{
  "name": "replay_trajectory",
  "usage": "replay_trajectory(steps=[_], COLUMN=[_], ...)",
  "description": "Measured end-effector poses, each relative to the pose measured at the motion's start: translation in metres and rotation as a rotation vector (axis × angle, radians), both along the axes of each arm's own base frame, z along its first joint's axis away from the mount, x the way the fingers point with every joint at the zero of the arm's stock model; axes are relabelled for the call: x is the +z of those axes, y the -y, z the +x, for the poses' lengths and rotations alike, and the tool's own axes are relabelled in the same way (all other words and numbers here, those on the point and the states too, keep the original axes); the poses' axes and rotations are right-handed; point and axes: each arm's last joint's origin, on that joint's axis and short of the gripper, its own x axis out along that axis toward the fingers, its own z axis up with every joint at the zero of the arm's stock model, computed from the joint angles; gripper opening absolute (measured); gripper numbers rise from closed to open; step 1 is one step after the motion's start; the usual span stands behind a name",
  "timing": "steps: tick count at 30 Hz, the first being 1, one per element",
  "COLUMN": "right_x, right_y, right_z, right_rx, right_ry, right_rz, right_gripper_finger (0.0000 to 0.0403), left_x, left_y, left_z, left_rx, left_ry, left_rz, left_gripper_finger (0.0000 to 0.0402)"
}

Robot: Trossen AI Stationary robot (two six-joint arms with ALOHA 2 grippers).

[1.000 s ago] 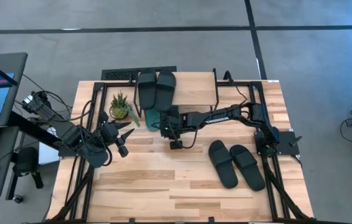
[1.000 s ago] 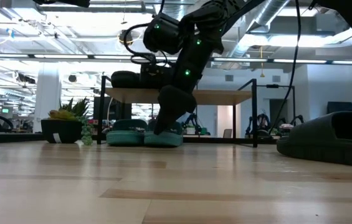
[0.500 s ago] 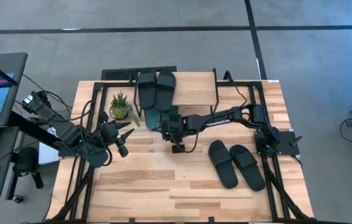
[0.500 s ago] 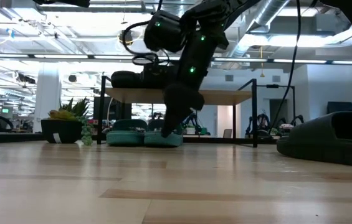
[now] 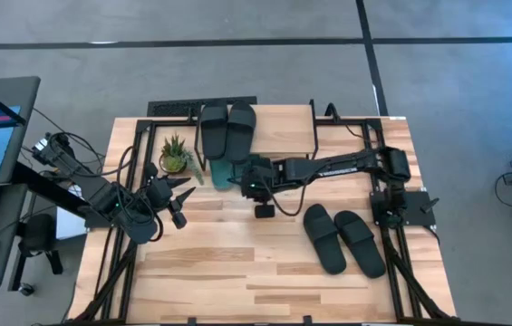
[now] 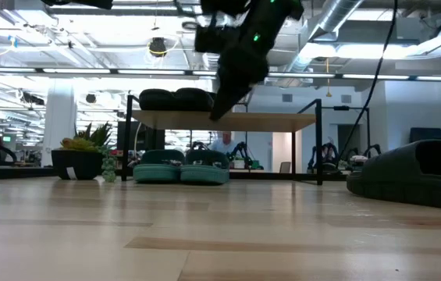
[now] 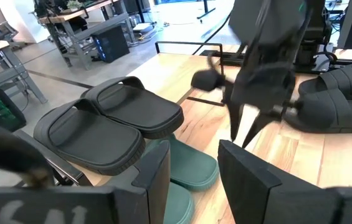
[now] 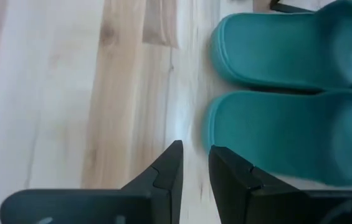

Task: Pick and place slides into the shelf
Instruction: Put the black slide on the shelf

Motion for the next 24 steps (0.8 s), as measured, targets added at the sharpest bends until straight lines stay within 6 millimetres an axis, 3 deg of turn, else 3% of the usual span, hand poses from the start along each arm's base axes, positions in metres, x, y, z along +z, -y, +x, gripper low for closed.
replay_trajectory(steps=[13,24], right_x=[0.061,0.114], right_y=[-0.016,-0.027], right_z=[-0.035,-0.09], right_rx=[0.005,-0.02], right_ry=[0.082,0.121], right_rz=[0.027,0.076], right_gripper_finger=[0.0068,0.0067], left_x=[0.0,0.001], left_y=[0.0,0.0], left_z=[0.0,0.0], left_rx=[0.003,0.005], left_ry=[0.002,0.01], left_rz=[0.002,-0.002], left_gripper_finger=[0.0125,0.0125])
